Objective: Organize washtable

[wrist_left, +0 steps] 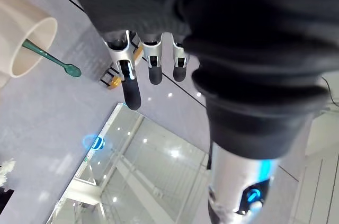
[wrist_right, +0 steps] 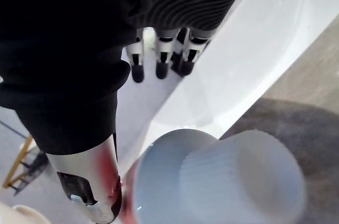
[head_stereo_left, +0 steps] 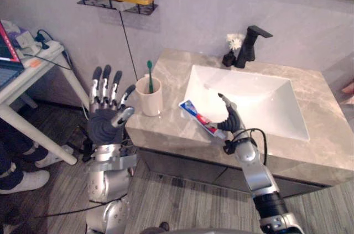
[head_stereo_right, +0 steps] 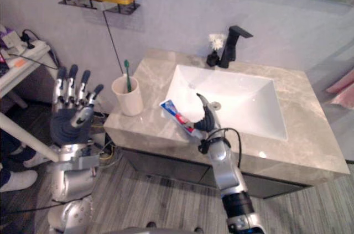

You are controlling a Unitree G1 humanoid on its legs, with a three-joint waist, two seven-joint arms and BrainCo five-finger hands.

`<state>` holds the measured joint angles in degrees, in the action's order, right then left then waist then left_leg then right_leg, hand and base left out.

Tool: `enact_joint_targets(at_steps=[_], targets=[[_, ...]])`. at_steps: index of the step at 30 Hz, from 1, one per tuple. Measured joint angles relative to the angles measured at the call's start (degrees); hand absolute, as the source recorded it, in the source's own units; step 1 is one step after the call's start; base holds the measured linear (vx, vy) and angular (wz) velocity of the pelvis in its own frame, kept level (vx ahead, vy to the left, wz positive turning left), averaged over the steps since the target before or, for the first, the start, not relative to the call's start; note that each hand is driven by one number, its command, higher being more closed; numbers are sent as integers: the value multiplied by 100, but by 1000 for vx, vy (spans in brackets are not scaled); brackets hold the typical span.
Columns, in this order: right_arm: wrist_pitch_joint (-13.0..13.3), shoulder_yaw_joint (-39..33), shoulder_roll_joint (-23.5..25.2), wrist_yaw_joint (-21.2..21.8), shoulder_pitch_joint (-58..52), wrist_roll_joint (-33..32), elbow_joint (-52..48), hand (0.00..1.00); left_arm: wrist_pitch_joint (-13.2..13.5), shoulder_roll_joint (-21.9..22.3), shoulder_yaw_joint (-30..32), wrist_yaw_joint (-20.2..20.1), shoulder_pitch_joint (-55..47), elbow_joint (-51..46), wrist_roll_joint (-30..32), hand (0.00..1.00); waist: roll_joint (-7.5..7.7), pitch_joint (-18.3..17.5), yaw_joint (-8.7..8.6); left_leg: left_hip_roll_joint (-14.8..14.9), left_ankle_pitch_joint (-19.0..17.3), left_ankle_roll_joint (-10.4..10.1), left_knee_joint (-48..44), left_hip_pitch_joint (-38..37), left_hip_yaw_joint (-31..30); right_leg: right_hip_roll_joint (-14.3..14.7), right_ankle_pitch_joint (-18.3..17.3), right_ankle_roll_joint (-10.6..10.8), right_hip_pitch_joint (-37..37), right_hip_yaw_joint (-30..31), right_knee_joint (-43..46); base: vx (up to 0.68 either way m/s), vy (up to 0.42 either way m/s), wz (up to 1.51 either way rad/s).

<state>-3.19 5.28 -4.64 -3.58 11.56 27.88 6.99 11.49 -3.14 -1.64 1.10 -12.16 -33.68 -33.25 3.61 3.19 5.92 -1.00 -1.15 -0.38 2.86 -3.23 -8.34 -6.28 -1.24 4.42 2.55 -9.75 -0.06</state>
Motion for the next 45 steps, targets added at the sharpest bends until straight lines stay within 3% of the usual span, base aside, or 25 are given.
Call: enact_joint_targets(at_steps=[12, 13, 37, 45], targets=[[-77, -77, 197, 123, 707, 272, 618, 0, 0, 132, 15, 22, 6, -15, -17, 0, 181, 411, 182, -7, -13, 3, -145, 230, -109, -41, -12, 5, -110, -67, 59, -22, -3, 7], [-71, -72, 193, 128, 708, 302, 622, 100, 0, 137, 17, 23, 13, -15, -15, 0, 181, 411, 187, -8, -13, 4, -143, 249, -106, -45, -12, 6, -131, -67, 67, -63, 2, -1], [91, 15, 179, 264, 926, 352, 756, 100, 30, 309, 412, 154, 257, -180, 144, 0, 232, 527, 257, -16, -12, 6, -150, 173, 2, -57, -11, 7, -154, 32, 100, -7, 3, -2], [87, 4, -35, 296, 245, 45, -244, 100, 26, 261, 415, 141, 159, -169, 248, 0, 221, 533, 227, -34, -34, 34, -166, 118, 2, -79, -11, 7, -85, 29, 100, 0, 0, 0]])
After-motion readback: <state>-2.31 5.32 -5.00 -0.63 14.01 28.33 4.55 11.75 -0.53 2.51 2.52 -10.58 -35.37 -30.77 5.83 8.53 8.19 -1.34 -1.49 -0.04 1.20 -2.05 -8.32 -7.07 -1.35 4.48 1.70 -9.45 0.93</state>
